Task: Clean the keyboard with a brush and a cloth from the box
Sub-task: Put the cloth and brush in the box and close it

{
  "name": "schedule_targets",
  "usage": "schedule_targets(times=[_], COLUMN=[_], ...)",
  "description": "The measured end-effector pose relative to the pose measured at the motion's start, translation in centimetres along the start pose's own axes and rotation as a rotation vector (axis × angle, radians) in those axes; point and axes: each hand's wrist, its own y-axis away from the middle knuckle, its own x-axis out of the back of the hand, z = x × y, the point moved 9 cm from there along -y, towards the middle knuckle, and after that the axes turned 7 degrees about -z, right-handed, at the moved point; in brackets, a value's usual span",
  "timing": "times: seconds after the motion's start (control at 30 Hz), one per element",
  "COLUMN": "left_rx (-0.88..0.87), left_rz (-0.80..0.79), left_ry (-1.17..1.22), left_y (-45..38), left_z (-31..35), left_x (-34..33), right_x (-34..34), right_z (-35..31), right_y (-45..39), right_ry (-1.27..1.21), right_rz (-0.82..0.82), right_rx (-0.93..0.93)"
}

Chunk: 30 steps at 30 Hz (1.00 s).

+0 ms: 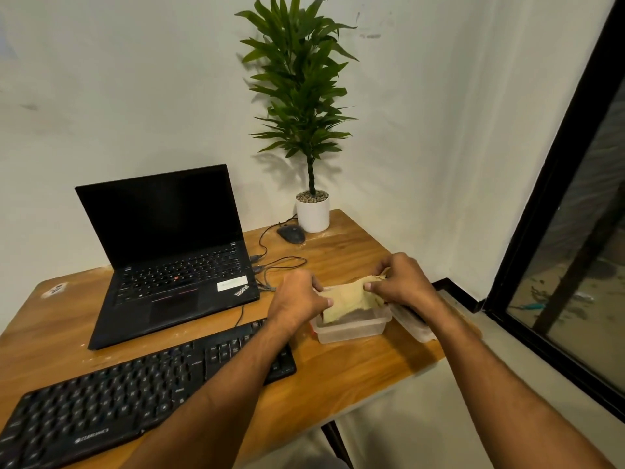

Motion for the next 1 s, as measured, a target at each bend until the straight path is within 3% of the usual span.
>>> schedule_targets(times=[0.07, 0.17, 0.27, 0.47, 0.63, 0.83, 1.0], left_rx=[-0.025, -0.078, -0.130, -0.173, -0.122, -0.047, 0.071], left_rz=[-0.018, -0.015, 0.016, 0.044, 0.077, 0.170, 0.229], left_ry=[-0.084, -0.188, -0.181, -0.159, -0.131, -0.148, -0.150], left_y=[-0.3, -0.5, -0.5, 0.2, 1.8, 6.0, 10.8], left_z=[0.3, 0.6, 0.7, -0.5, -3.8, -10.2, -17.7], left_x=[-0.7, -1.6, -1.7, -0.6, 2.3, 7.6, 11.2], right_x=[-0.7, -0.2, 0.6, -1.3, -4.4, -10.5, -15.3], right_z=[-0.4, -1.8, -2.7, -3.5, -8.1, -13.8, -15.2], right_y=[0.1, 1.2, 2.2, 2.5, 3.5, 5.3, 6.9], right_ry=[0.096, 0.334, 0.361, 0.313, 0.283, 0.191, 0.185], right_rz=[-0.004, 0.141, 0.224, 0.135, 0.093, -0.032, -0.098], right_rx=[0.003, 0.077, 0.124, 0.145, 0.233, 0.336, 0.281])
